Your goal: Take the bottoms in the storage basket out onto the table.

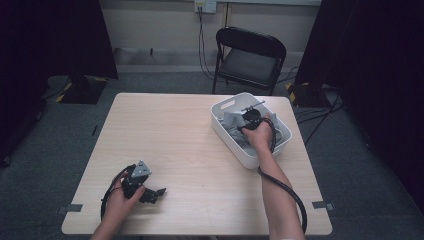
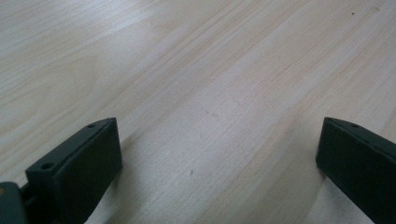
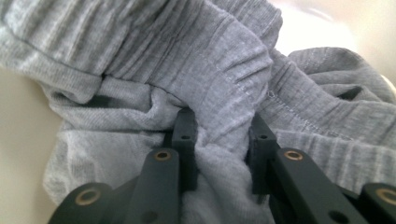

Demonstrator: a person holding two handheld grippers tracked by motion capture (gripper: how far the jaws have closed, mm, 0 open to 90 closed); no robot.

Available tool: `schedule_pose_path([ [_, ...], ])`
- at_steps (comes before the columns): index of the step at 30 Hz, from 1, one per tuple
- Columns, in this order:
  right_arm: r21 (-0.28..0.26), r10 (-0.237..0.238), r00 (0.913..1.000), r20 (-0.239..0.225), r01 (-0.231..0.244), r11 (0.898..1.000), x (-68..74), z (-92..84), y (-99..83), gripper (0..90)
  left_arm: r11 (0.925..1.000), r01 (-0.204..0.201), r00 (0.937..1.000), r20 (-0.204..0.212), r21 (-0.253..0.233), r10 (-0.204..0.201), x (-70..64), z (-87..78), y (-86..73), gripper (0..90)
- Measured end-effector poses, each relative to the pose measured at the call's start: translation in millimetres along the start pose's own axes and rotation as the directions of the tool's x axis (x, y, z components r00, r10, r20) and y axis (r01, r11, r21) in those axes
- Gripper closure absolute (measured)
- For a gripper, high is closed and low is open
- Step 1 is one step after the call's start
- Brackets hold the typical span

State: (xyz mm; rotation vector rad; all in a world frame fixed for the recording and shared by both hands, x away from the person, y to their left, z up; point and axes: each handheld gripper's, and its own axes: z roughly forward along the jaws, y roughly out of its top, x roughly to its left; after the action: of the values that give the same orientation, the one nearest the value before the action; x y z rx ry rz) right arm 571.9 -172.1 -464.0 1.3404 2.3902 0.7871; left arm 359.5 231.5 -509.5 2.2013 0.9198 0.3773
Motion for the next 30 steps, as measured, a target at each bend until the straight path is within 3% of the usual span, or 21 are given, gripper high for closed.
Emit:
schedule_pose_path([
  [4,0.026,-0.021,0.9996,0.019,0.021,0.999,3.6,-3.0,6.2,73.1,1.0000,-0.002,1.0000,0.002,0.000,0.002,0.2,-0.1,0.0,0.0],
  [6,0.009,0.003,0.9999,0.014,-0.003,1.000,2.6,-7.0,7.2,73.5,1.0000,-0.002,1.0000,0.002,0.000,0.002,0.3,-0.1,0.0,0.0],
  [15,-0.094,0.029,0.9995,0.015,-0.028,0.995,-4.2,-38.4,14.1,74.3,1.0000,-0.002,1.0000,0.002,0.000,0.002,0.3,-0.1,0.0,0.0],
  [21,-0.123,0.048,0.9988,-0.004,-0.048,0.991,-10.1,-39.8,7.5,72.9,1.0000,-0.002,1.0000,0.002,0.000,0.002,0.3,-0.1,0.0,0.0],
  [22,-0.135,0.057,0.9983,0.010,-0.056,0.989,-10.0,-38.5,4.5,71.1,1.0000,-0.003,1.0000,0.002,0.000,0.003,0.3,-0.1,0.0,0.0],
  [25,-0.131,0.082,0.9962,-0.029,-0.085,0.988,-10.3,-34.3,1.0,52.9,1.0000,-0.003,1.0000,0.002,0.001,0.003,0.3,-0.1,0.0,0.0],
  [28,-0.127,0.056,0.9977,-0.038,-0.060,0.990,-7.1,-34.4,0.7,34.4,1.0000,-0.001,1.0000,0.002,-0.001,0.001,0.2,0.0,0.0,0.0],
  [30,-0.130,0.025,0.9984,-0.051,-0.032,0.991,-4.4,-36.2,1.3,27.6,1.0000,0.001,1.0000,0.003,-0.002,-0.001,0.0,0.1,0.0,0.0],
])
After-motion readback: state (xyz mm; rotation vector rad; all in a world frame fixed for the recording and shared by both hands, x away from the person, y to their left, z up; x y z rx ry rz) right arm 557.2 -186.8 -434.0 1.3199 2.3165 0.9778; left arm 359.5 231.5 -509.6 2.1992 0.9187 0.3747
